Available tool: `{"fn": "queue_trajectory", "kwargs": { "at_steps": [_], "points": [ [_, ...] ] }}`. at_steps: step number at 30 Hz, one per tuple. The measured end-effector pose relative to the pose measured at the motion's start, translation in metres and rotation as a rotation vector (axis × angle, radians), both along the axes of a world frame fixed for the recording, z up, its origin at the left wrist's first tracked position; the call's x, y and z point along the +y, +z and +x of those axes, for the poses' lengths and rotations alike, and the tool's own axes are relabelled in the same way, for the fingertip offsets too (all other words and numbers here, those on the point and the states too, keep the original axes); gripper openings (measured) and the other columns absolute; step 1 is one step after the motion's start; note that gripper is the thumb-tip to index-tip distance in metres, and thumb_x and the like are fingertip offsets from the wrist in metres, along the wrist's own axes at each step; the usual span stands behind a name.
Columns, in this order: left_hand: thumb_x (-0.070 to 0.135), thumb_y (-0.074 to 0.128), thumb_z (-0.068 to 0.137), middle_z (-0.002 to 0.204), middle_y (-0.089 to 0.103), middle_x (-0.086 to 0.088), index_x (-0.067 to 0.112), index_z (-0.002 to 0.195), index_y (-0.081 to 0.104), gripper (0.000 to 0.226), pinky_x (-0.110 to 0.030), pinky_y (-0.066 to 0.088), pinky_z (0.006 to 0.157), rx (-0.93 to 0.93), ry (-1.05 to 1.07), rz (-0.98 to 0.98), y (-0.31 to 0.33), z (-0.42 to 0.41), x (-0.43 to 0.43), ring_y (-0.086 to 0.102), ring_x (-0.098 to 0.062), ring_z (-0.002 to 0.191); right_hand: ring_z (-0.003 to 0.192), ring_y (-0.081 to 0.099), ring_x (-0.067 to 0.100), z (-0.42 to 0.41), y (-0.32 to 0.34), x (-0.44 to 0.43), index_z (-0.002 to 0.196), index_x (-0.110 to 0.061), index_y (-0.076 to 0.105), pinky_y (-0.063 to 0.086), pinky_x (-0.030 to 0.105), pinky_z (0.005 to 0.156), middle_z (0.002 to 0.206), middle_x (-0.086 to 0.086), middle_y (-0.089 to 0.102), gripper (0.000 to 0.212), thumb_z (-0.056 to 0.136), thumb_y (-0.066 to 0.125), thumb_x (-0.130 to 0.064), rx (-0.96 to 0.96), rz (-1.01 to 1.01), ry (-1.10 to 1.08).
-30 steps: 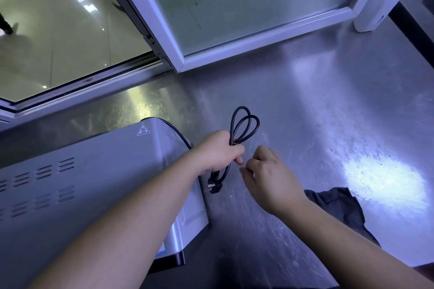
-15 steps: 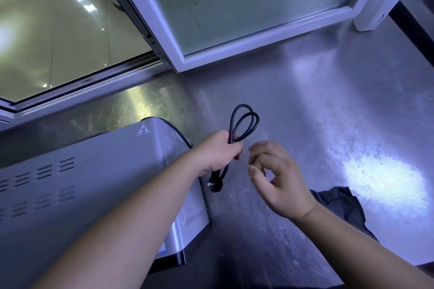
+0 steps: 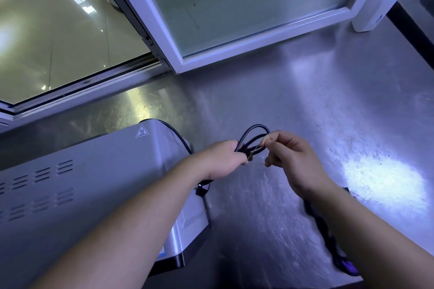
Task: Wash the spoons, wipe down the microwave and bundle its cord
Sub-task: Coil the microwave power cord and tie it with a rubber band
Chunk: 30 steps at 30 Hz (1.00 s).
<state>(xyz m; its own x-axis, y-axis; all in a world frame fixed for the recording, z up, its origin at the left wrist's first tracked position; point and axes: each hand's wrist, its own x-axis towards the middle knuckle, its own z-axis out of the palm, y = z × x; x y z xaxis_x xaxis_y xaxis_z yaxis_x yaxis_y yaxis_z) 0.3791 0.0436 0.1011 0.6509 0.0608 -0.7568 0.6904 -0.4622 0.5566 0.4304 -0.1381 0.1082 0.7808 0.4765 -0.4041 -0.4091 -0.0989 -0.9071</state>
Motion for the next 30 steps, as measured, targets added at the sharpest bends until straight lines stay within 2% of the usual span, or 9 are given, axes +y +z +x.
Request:
{"fn": "queue_trajectory", "kwargs": {
  "at_steps": [2, 5, 9, 12, 14, 18, 21, 26, 30],
  "points": [
    [0.041, 0.054, 0.075, 0.055, 0.048, 0.015, 0.037, 0.071, 0.065, 0.012, -0.035, 0.036, 0.069, 0.018, -0.023, -0.028, 0.005, -0.001, -0.002, 0.044, -0.017, 0.061, 0.05, 0.045, 0.011, 0.004, -0.002, 0.001, 0.086, 0.001, 0.065, 0.044, 0.04, 0.071, 0.057, -0.009, 0.052, 0.018, 0.1, 0.056, -0.005, 0.006, -0.036, 0.006],
    [0.048, 0.049, 0.074, 0.054, 0.043, 0.012, 0.038, 0.057, 0.06, 0.023, -0.035, 0.029, 0.06, 0.031, 0.004, -0.076, 0.014, -0.001, -0.002, 0.037, -0.017, 0.056, 0.052, 0.047, 0.014, 0.007, -0.006, 0.004, 0.083, -0.006, 0.068, 0.044, 0.038, 0.068, 0.061, -0.008, 0.057, 0.019, 0.099, 0.059, -0.008, 0.014, -0.072, -0.007],
    [0.073, 0.052, 0.081, 0.066, 0.046, 0.009, 0.021, 0.083, 0.062, 0.053, -0.034, 0.036, 0.063, -0.017, -0.14, 0.1, 0.016, -0.004, -0.004, 0.046, -0.016, 0.061, 0.059, 0.053, 0.013, 0.005, -0.007, 0.007, 0.083, -0.007, 0.072, 0.049, 0.028, 0.061, 0.067, -0.005, 0.065, 0.019, 0.099, 0.062, -0.011, -0.048, -0.124, 0.016],
    [0.08, 0.047, 0.086, 0.063, 0.04, 0.008, 0.012, 0.089, 0.058, 0.07, -0.034, 0.032, 0.059, -0.034, -0.141, 0.197, 0.011, -0.01, -0.009, 0.042, -0.017, 0.057, 0.061, 0.054, 0.015, 0.005, -0.008, 0.005, 0.083, -0.013, 0.075, 0.051, 0.028, 0.06, 0.076, 0.018, 0.066, 0.018, 0.097, 0.065, -0.016, -0.084, -0.177, 0.081],
    [0.077, 0.047, 0.091, 0.063, 0.039, 0.006, 0.011, 0.083, 0.053, 0.066, -0.034, 0.031, 0.058, -0.035, -0.182, 0.222, 0.013, -0.014, -0.008, 0.04, -0.018, 0.056, 0.06, 0.053, 0.016, 0.007, -0.008, 0.002, 0.086, -0.014, 0.076, 0.052, 0.025, 0.058, 0.08, 0.022, 0.067, 0.016, 0.097, 0.065, -0.017, -0.092, -0.201, 0.11],
    [0.068, 0.043, 0.099, 0.068, 0.047, 0.003, 0.014, 0.082, 0.052, 0.058, -0.034, 0.036, 0.06, -0.066, -0.385, 0.244, 0.018, -0.018, -0.006, 0.046, -0.018, 0.06, 0.053, 0.049, 0.015, 0.018, -0.006, -0.007, 0.086, -0.013, 0.076, 0.046, 0.019, 0.05, 0.066, 0.005, 0.061, 0.014, 0.096, 0.067, -0.019, -0.121, -0.245, 0.045],
    [0.06, 0.043, 0.103, 0.069, 0.046, 0.006, 0.02, 0.08, 0.046, 0.046, -0.034, 0.036, 0.061, -0.105, -0.445, 0.234, 0.018, -0.021, -0.006, 0.045, -0.017, 0.063, 0.052, 0.044, 0.017, 0.025, -0.007, -0.01, 0.085, -0.013, 0.077, 0.04, 0.021, 0.046, 0.063, 0.004, 0.055, 0.014, 0.094, 0.069, -0.02, -0.088, -0.25, 0.055],
    [0.052, 0.047, 0.105, 0.062, 0.042, 0.01, 0.029, 0.071, 0.04, 0.041, -0.03, 0.033, 0.058, -0.163, -0.478, 0.186, 0.019, -0.02, -0.005, 0.04, -0.011, 0.059, 0.051, 0.036, 0.019, 0.026, -0.011, -0.002, 0.083, -0.002, 0.073, 0.029, 0.028, 0.049, 0.063, 0.009, 0.052, 0.016, 0.093, 0.069, -0.014, 0.085, -0.183, 0.084],
    [0.053, 0.051, 0.103, 0.068, 0.046, 0.014, 0.031, 0.077, 0.053, 0.034, -0.03, 0.04, 0.065, -0.212, -0.325, 0.092, 0.013, -0.026, 0.002, 0.044, -0.007, 0.063, 0.049, 0.023, 0.012, 0.026, -0.016, -0.005, 0.081, -0.005, 0.07, 0.019, 0.022, 0.043, 0.055, 0.0, 0.044, 0.023, 0.097, 0.054, -0.005, 0.478, -0.044, 0.151]
  ]
}}
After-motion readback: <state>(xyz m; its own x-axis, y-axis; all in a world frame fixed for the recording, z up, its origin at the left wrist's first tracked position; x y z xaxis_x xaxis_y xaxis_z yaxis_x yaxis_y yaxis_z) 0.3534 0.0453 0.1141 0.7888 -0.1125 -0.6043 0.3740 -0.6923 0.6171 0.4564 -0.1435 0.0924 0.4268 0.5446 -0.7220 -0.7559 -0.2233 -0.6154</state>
